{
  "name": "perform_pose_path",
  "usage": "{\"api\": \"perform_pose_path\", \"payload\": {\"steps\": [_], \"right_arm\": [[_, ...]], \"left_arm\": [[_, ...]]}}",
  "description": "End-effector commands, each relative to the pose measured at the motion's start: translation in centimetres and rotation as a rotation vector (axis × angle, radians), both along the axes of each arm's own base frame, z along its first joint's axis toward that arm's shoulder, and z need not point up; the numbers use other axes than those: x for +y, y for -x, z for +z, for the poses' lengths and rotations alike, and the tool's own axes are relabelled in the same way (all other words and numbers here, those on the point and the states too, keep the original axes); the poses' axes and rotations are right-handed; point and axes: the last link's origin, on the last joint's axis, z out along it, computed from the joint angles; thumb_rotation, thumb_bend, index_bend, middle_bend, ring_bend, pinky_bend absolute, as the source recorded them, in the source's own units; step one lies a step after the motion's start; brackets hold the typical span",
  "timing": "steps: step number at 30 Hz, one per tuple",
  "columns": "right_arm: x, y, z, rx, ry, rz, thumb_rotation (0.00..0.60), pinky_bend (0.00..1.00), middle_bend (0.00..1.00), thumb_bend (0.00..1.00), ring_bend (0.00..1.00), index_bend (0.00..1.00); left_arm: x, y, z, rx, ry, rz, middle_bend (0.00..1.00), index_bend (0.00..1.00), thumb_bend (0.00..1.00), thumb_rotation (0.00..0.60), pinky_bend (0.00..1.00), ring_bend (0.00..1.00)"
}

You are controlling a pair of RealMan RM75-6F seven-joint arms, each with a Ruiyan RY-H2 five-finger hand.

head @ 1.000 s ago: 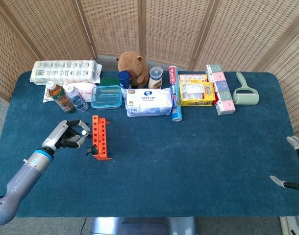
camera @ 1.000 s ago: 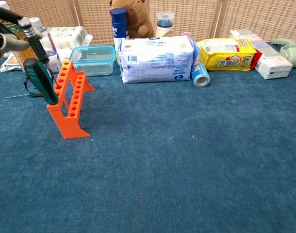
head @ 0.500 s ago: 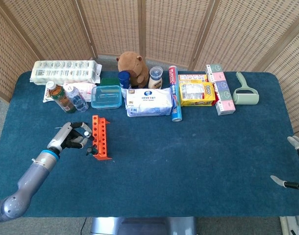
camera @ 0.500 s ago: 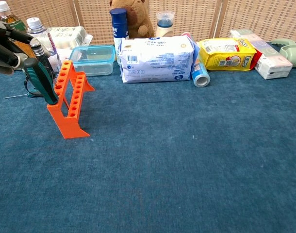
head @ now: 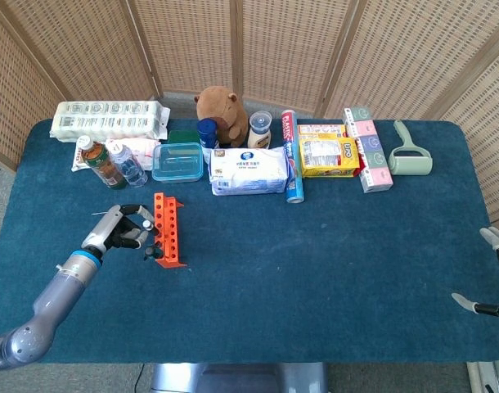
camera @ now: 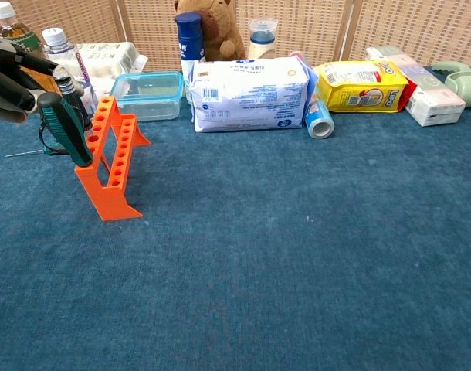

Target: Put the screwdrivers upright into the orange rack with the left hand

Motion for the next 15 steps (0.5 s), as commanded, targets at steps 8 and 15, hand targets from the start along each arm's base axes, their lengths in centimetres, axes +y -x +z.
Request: {"api": "perform_pose_path", "payload": {"steps": [8, 15], "right_arm": [[0.03, 0.0, 0.05, -0.002, 0.003, 0.0, 0.6, 0.0, 0.02, 0.0, 0.0, 0.02], [0.01, 0.01, 0.04, -0.001, 0.002, 0.0, 0.6, 0.0, 0.02, 0.0, 0.0, 0.02]], "left_arm": [[-0.13, 0.03, -0.38, 0.007, 0.017, 0.0, 1.0, 0.5, 0.46, 0.6, 1.0, 1.0], [-0.11, 0.04, -0.4, 0.019, 0.022, -0.006, 1.0, 0.5, 0.46, 0.6, 1.0, 1.0]]}}
